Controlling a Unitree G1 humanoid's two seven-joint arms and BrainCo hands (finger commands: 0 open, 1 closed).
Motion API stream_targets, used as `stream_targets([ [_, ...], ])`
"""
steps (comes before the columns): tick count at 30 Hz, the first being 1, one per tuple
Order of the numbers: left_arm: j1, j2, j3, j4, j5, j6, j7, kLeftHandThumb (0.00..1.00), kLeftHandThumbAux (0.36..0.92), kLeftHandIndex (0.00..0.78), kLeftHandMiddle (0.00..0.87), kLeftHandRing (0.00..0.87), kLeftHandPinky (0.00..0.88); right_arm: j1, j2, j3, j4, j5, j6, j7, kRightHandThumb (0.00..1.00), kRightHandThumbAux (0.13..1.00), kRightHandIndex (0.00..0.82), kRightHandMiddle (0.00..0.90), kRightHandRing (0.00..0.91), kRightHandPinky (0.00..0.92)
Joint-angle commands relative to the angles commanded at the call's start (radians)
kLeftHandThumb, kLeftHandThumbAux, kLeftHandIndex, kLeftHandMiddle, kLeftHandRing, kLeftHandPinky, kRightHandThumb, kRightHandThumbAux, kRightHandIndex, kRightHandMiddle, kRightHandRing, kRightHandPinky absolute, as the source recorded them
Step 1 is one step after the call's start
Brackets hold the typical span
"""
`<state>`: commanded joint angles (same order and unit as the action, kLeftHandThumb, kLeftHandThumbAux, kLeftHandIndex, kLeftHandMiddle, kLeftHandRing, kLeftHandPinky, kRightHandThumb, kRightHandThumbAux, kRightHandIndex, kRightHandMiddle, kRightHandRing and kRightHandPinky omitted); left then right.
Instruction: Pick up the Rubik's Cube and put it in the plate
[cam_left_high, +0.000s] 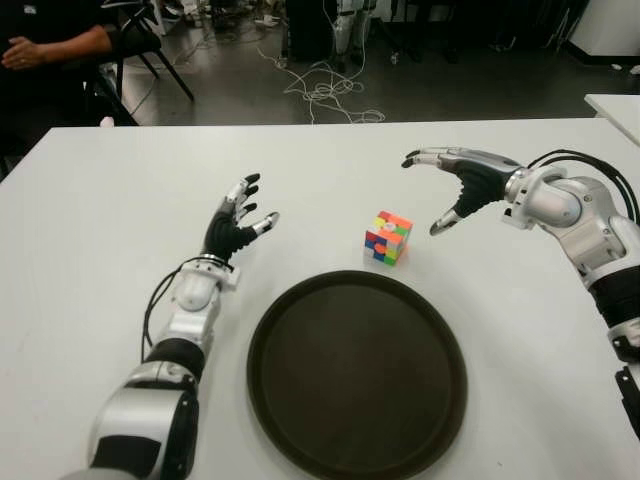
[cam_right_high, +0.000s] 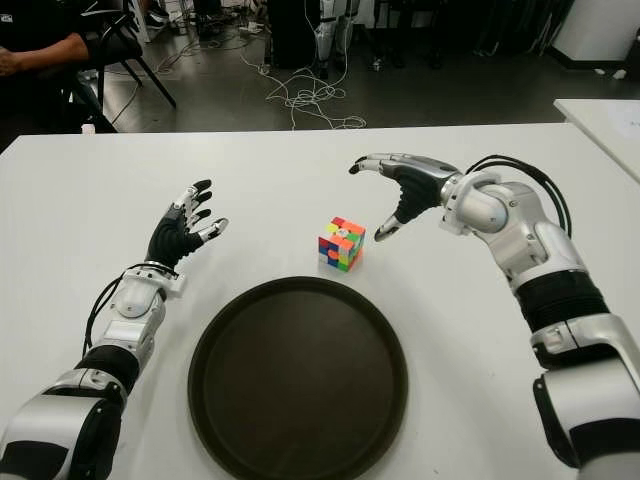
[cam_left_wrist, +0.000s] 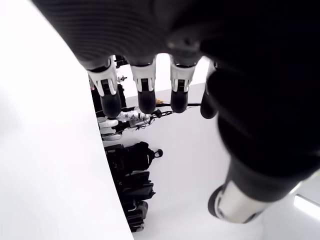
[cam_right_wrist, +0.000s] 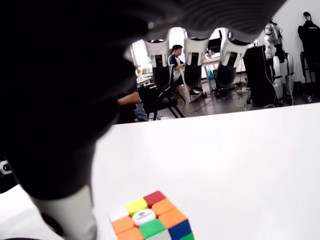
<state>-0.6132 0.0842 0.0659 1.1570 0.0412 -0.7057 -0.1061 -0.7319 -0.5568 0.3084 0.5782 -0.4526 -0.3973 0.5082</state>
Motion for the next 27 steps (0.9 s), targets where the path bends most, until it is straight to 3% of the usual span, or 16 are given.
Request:
stream_targets([
  [12, -0.003, 0.007, -0.005, -0.004, 0.006, 0.018, -0.006, 0.0, 0.795, 0.0, 0.0, 0.0, 0.0, -0.014, 0.025, -0.002, 0.076, 0.048, -0.086, 0.008, 0.0, 0.818, 0.046, 0.066, 0.046, 0.039],
  [27, -0.003, 0.006, -0.005, -0.012, 0.004, 0.035, -0.004, 0.0, 0.787, 0.0, 0.0, 0.0, 0.0, -0.088, 0.058, 0.026, 0.132, -0.006, -0.084, -0.016, 0.0, 0.804, 0.03, 0.054, 0.043, 0.036],
])
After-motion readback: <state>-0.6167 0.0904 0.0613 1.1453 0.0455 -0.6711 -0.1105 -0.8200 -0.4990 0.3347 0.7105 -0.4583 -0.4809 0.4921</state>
